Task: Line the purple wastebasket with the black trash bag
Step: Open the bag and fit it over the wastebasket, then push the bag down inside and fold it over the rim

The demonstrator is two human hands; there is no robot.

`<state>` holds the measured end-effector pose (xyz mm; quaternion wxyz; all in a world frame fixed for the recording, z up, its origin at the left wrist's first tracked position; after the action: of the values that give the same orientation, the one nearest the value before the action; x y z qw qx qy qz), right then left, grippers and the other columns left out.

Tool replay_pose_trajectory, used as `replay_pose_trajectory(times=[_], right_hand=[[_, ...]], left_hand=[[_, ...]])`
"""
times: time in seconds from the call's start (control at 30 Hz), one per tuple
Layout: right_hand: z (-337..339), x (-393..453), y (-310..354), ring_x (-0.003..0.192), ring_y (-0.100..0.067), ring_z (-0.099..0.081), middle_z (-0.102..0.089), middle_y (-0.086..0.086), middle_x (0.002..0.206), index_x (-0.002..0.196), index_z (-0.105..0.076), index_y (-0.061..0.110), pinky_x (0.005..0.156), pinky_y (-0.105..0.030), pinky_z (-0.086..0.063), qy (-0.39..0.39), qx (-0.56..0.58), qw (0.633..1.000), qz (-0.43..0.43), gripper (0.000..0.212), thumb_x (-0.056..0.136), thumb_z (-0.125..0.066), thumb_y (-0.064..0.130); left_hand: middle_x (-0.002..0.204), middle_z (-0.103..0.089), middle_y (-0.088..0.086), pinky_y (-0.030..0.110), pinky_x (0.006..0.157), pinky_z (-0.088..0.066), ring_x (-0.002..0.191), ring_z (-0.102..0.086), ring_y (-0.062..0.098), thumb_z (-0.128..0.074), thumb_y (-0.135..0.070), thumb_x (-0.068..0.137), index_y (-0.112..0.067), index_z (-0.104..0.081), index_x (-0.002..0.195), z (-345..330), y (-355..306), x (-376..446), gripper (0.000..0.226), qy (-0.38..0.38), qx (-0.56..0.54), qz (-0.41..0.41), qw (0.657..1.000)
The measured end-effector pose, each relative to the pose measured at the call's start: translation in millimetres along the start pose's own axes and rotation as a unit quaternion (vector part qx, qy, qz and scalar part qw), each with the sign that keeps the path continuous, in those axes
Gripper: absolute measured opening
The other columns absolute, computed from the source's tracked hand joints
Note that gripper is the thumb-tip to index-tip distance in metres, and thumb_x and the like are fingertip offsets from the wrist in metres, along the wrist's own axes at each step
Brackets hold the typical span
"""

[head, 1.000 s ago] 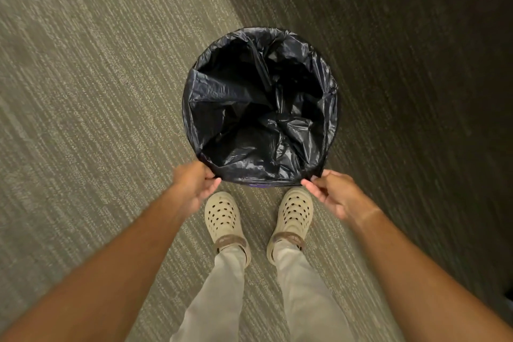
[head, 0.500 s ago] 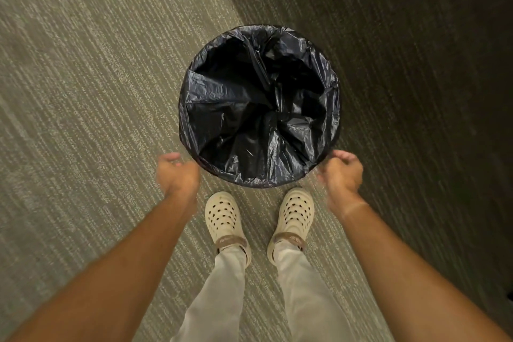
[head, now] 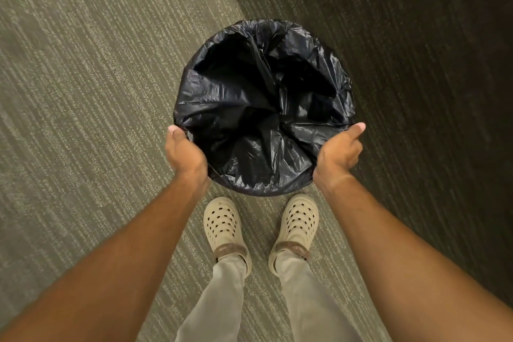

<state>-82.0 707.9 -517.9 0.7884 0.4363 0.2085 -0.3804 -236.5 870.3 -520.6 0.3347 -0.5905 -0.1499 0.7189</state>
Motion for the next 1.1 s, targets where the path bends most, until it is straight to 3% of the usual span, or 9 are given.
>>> replay_pose_trajectory(times=[0.13,0.23,0.33,0.4,0.47,0.6,0.8,0.97,1.1], right_hand=[[-2,18,-10,0.135,-0.028,-0.043,-0.042,-0.008,0.151,0.146,-0.039,0.016,0.114,-0.048,-0.032,0.155,0.097,0.974,-0.136,0.085,0.084,-0.028,0.073],[10,21,0,0.123,-0.03,-0.053,-0.054,-0.011,0.138,0.137,-0.049,0.012,0.106,-0.043,-0.042,0.117,0.049,0.986,-0.113,0.074,0.09,-0.027,0.065],[32,-2,40,0.097,-0.016,-0.049,-0.057,-0.007,0.112,0.11,-0.06,0.007,0.082,-0.019,-0.033,-0.072,-0.109,0.978,0.164,0.037,0.1,-0.039,0.035],[23,-36,61,0.09,-0.011,-0.049,-0.058,-0.004,0.102,0.102,-0.064,0.008,0.074,-0.009,-0.031,-0.01,-0.154,0.908,0.39,0.019,0.093,-0.049,0.016],[-13,-47,54,0.093,-0.011,-0.058,-0.065,0.0,0.102,0.105,-0.068,0.011,0.083,-0.004,-0.036,0.146,-0.246,0.84,0.46,0.029,0.084,-0.05,0.002],[-98,-31,16,0.116,-0.035,-0.057,-0.063,-0.016,0.123,0.127,-0.058,0.009,0.097,-0.036,-0.048,0.306,-0.48,0.748,0.342,0.049,0.08,-0.047,0.001],[-179,21,-25,0.129,-0.035,-0.048,-0.048,-0.021,0.141,0.138,-0.045,0.004,0.104,-0.033,-0.038,0.349,-0.604,0.657,0.286,0.05,0.094,-0.054,0.026],[-199,44,-57,0.146,-0.029,-0.022,-0.02,-0.008,0.16,0.154,-0.013,0.016,0.116,-0.034,-0.02,0.406,-0.606,0.64,0.24,0.104,0.076,-0.072,0.053],[-203,57,-63,0.147,-0.031,-0.018,-0.014,-0.009,0.162,0.154,-0.01,0.019,0.118,-0.039,-0.018,0.377,-0.64,0.631,0.224,0.111,0.072,-0.07,0.062]], left_hand=[[0.123,-0.065,0.017,0.048,0.095,-0.053,0.111,-0.064,0.031,-0.022,-0.032,0.098,-0.012,-0.059,0.128,6,-5,9,0.051,0.03,-0.034,0.097,0.994],[0.109,-0.063,0.006,0.028,0.08,-0.053,0.092,-0.06,0.014,-0.025,-0.029,0.104,-0.008,-0.054,0.125,8,-19,4,0.041,-0.035,0.046,0.067,0.996],[0.116,-0.049,0.007,0.023,0.074,-0.039,0.095,-0.048,0.013,-0.036,-0.034,0.102,-0.01,-0.045,0.127,20,-38,2,0.035,-0.13,0.204,-0.11,0.964],[0.121,-0.041,0.005,0.024,0.084,-0.039,0.101,-0.043,0.012,-0.047,-0.036,0.099,-0.009,-0.04,0.133,18,-43,-2,0.044,-0.086,0.305,-0.226,0.921],[0.122,-0.039,0.001,0.022,0.089,-0.036,0.103,-0.041,0.009,-0.048,-0.038,0.098,-0.007,-0.037,0.138,11,-36,-3,0.052,-0.026,0.393,-0.291,0.872],[0.076,-0.051,-0.005,0.032,0.056,-0.044,0.061,-0.05,0.013,-0.036,-0.028,0.103,-0.003,-0.046,0.117,5,-19,11,0.03,-0.014,0.385,-0.331,0.861],[0.064,-0.049,-0.002,0.032,0.049,-0.031,0.051,-0.047,0.013,-0.036,-0.024,0.103,-0.007,-0.046,0.096,9,-7,24,0.021,0.001,0.319,-0.388,0.865],[0.062,-0.05,0.0,0.038,0.043,-0.038,0.048,-0.048,0.018,-0.037,-0.024,0.103,-0.013,-0.045,0.094,7,-6,25,0.016,0.005,0.296,-0.389,0.872],[0.058,-0.045,-0.003,0.022,0.041,-0.034,0.045,-0.044,0.009,-0.038,-0.022,0.103,-0.009,-0.044,0.092,8,-9,23,0.017,0.009,0.299,-0.385,0.873]])
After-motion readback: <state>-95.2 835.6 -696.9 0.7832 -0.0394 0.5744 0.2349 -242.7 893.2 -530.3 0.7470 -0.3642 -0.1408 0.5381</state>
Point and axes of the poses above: each hand's wrist, its own x-axis towards the middle knuckle, its own z-axis out of the back of the hand, y = z × x, the point moved 2 cm from there along x, towards the middle knuckle
